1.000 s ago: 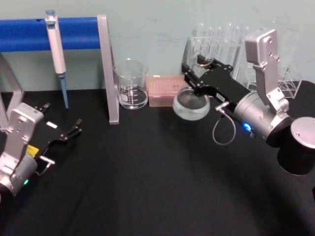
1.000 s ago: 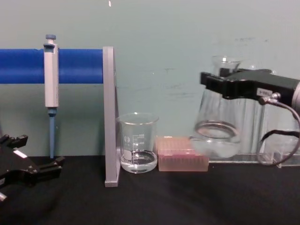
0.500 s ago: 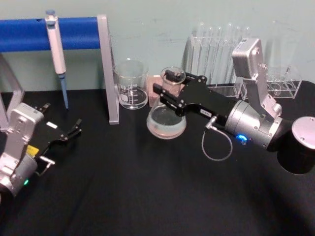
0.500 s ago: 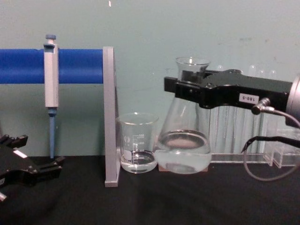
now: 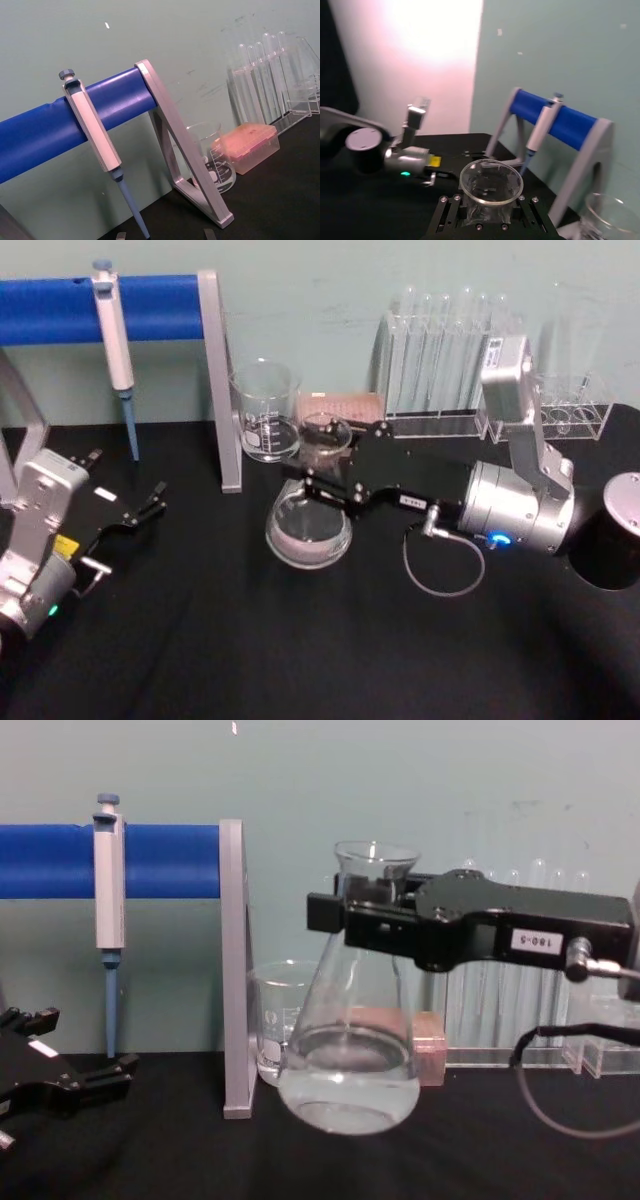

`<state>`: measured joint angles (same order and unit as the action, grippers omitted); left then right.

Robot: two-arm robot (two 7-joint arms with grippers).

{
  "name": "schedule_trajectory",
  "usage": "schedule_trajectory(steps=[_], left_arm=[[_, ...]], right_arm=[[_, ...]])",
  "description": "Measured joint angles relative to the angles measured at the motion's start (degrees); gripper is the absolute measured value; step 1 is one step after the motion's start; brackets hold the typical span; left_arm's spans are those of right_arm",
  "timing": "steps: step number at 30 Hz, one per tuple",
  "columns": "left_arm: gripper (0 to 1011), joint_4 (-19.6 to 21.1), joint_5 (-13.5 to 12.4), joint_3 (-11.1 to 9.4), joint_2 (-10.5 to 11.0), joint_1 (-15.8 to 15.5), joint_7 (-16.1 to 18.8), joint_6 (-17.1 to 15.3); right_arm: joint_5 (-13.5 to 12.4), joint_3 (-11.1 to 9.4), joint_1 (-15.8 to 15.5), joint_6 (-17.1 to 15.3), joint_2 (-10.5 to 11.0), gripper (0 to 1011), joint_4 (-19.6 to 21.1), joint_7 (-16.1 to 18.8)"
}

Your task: Grasp the erlenmeyer flask with one hand, shake it three times, then place it back.

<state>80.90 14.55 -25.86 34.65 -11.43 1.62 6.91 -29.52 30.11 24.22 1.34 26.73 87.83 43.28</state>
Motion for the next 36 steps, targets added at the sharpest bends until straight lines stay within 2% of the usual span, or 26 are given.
schedule_trajectory(steps=[7,21,30,36], left_arm=[[1001,0.0,0.0,0.0,0.0,0.0,0.0,0.0],[1001,0.0,0.0,0.0,0.0,0.0,0.0,0.0],[1001,0.0,0.0,0.0,0.0,0.0,0.0,0.0],[1001,0.0,0.0,0.0,0.0,0.0,0.0,0.0]], right_arm=[[-1.21,2.06,0.97,1.17,1.53,449,-0.23,3.99],[-2.55,4.24,2.06,2.12,2.99,449,-0.31,5.34],[-2.94,4.51,1.87,2.12,3.07,449,0.02,1.66],[-2.78,3.43,1.15,1.27,2.18,449,0.1,-3.45]])
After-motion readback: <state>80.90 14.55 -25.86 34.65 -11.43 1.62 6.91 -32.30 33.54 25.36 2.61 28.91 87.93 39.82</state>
